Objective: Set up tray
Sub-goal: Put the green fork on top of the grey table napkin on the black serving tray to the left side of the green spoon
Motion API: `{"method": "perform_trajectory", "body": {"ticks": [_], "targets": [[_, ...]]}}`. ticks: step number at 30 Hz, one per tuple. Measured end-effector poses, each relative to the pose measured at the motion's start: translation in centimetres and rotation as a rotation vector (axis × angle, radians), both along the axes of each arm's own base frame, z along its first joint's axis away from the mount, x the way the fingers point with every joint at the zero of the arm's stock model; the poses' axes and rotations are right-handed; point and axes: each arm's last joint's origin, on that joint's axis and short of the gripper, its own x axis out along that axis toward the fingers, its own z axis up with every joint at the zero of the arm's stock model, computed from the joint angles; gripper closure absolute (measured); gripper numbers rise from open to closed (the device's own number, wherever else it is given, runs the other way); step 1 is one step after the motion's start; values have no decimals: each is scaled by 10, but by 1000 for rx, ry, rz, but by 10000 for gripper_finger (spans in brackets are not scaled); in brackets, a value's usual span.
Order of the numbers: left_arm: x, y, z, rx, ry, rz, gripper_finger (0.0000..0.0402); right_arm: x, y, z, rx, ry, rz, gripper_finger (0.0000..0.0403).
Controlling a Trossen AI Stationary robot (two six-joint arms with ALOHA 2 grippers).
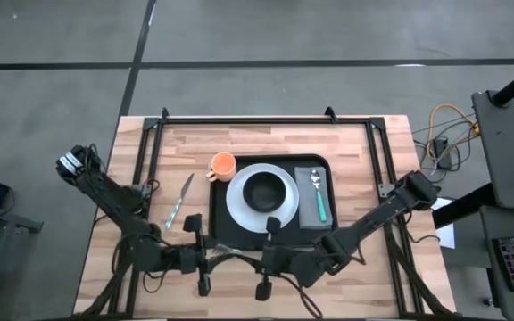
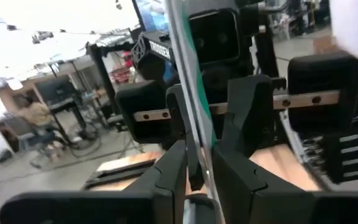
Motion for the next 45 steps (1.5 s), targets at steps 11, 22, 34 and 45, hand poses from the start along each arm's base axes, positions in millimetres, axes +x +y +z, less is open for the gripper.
{"method": "perform_trajectory", "body": {"ticks": [11,22,34,45], "targets": [[0,-2,1,-69,-14,-109,343,1,1,0,-16,-4,22,372],[1,0,6,-133,-54,-245,343,2,2,3,-12,-31,42,372],[-3,3,15,-129,-85,-271,342,2,1,2,-20,-28,43,373],[-4,7,17,-192,-42,-372,339,2,2,-1,-37,-10,63,373]]}}
